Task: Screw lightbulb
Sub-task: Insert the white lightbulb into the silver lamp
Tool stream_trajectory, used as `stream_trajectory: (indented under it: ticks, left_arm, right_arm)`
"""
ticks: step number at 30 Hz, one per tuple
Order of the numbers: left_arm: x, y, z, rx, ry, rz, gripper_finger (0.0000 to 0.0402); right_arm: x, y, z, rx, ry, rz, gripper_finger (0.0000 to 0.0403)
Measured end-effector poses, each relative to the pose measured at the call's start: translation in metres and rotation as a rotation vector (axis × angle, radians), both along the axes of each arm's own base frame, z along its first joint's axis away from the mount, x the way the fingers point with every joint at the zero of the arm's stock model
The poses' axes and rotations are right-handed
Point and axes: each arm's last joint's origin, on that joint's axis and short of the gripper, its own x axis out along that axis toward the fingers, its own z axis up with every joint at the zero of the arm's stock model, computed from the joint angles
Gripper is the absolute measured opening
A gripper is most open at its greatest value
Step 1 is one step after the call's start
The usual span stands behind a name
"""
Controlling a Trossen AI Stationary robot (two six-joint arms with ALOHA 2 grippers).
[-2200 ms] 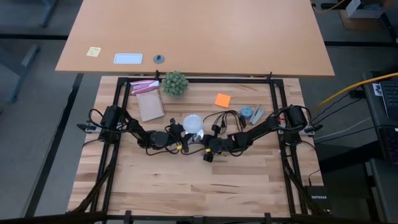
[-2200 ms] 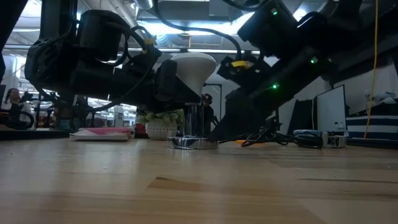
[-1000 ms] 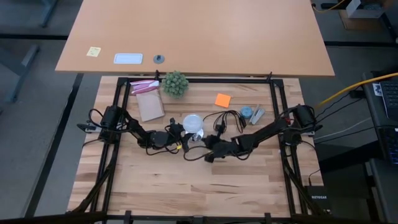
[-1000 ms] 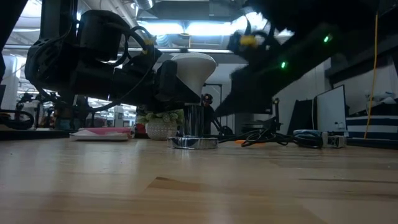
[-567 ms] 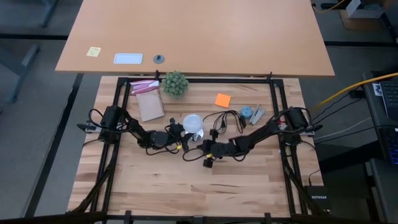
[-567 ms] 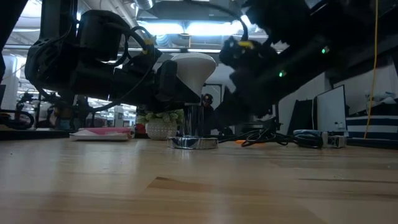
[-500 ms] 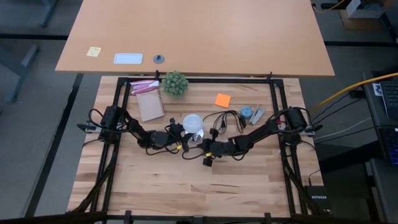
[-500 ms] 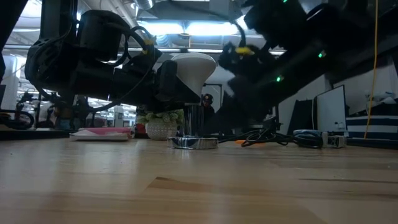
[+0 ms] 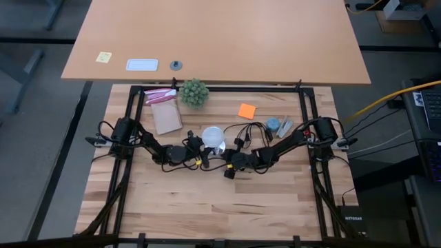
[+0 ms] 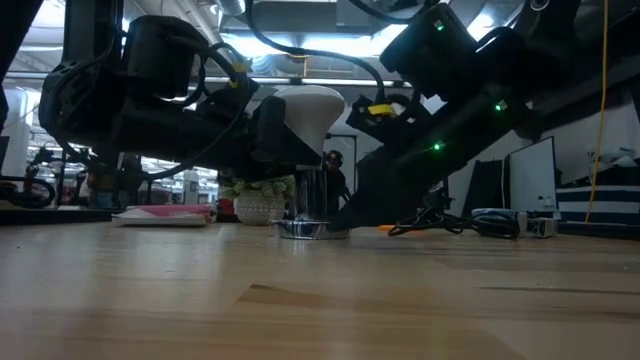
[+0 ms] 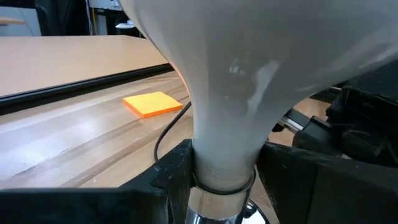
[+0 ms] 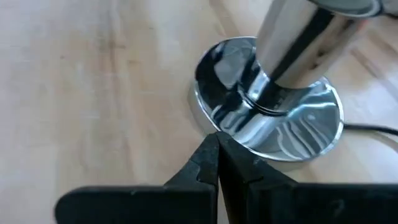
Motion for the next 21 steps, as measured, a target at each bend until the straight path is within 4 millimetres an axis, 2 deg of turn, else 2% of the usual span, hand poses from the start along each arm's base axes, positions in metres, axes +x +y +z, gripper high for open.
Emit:
stream_trajectory:
  ticks: [13, 21]
  left_arm:
    - [0.0, -0.001, 0.0, -0.007, -0.004, 0.0, 0.0153]
    - [0.0, -0.004, 0.0, -0.02, -0.011, -0.022, 0.0153]
  right_arm:
    - [-0.001, -0.003, 0.0, -0.062, -0.003, -0.075, 0.0007]
    - [-0.001, -0.011, 0.002, -0.143, -0.025, -0.189, 0.0007]
